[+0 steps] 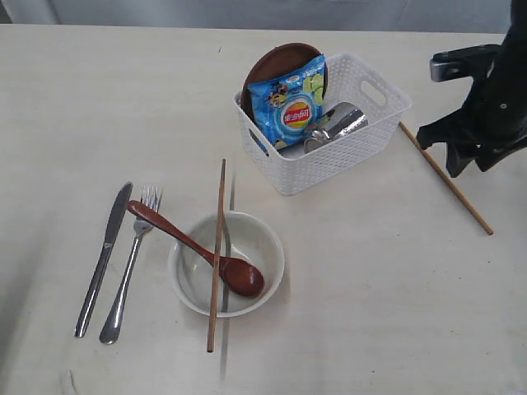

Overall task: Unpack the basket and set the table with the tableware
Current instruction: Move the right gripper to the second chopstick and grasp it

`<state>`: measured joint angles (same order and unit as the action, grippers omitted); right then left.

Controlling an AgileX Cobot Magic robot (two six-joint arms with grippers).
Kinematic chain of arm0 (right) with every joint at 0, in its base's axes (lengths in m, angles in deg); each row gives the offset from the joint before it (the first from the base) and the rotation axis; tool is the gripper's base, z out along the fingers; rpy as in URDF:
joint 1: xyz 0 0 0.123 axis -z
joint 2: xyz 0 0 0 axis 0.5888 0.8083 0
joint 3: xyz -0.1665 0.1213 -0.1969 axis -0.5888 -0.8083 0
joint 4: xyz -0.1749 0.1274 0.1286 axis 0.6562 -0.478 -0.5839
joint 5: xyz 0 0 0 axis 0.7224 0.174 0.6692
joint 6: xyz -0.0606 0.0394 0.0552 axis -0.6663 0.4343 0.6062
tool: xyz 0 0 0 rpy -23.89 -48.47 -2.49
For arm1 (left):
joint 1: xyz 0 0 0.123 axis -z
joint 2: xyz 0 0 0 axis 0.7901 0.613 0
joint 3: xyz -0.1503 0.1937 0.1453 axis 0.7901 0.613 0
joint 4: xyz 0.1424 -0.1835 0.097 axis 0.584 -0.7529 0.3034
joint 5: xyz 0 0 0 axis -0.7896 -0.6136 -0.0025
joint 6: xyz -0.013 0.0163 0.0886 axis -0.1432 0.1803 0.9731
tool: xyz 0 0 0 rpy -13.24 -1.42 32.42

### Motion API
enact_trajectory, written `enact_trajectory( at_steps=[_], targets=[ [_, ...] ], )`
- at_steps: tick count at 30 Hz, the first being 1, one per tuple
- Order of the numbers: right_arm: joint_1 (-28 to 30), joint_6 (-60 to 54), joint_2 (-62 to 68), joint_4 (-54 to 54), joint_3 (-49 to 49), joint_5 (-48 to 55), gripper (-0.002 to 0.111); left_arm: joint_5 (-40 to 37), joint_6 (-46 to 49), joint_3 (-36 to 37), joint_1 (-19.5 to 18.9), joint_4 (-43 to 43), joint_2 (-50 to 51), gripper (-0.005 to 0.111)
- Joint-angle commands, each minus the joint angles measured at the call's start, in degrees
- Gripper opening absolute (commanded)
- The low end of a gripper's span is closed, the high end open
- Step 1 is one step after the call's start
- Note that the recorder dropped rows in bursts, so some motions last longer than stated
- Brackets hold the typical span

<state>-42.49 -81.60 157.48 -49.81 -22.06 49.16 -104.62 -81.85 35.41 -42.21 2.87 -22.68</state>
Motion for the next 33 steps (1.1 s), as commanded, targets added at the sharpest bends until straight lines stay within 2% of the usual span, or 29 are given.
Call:
enact_trajectory(
  at_steps=[1, 7, 13, 16, 17, 18, 19, 22, 26, 33],
  targets=[
    [0.1, -4.2, 5.5, 0.8, 2.7, -5.3, 0.042, 0.4, 0.0, 0.1, -0.1, -0.1, -0.2, 0.0],
    [0.1, -4.4, 10.3, 2.9, 4.1, -11.0, 0.042, 0.4, 0.0, 0.1, -0.1, -0.1, -0.2, 0.0],
    [0.1, -4.4, 13.4, 3.6, 4.2, -11.4, 0.039, 0.4, 0.0, 0.1, -0.1, -0.1, -0.2, 0.0],
    [0.1, -4.4, 13.9, 3.8, 4.2, -10.6, 0.023, 0.4, 0.0, 0.1, -0.1, -0.1, -0.2, 0.0],
    [0.1, -4.4, 13.9, 3.8, 4.2, -9.9, 0.016, 0.4, 0.0, 0.1, -0.1, -0.1, -0.2, 0.0],
    [0.1, -4.4, 13.7, 3.8, 4.2, -8.3, 0.001, 0.4, 0.0, 0.1, -0.1, -0.1, -0.2, 0.0],
    [0.1, -4.4, 13.6, 3.8, 4.2, -7.6, 0.0, 0.4, 0.0, 0.1, -0.1, -0.1, -0.2, 0.0],
    [0.1, -3.9, 13.1, 3.8, 4.2, -5.2, 0.0, 0.4, 0.0, 0.1, -0.1, -0.1, -0.2, 0.0],
    [0.1, 3.9, 10.9, 5.5, 4.2, -2.1, 0.0, 0.4, 0.0, 0.1, -0.1, -0.1, -0.2, 0.0],
    [0.1, 8.5, 0.4, 4.7, 4.1, 8.5, 0.0, 0.4, 0.0, 0.1, -0.1, -0.1, -0.2, 0.0]
  ],
)
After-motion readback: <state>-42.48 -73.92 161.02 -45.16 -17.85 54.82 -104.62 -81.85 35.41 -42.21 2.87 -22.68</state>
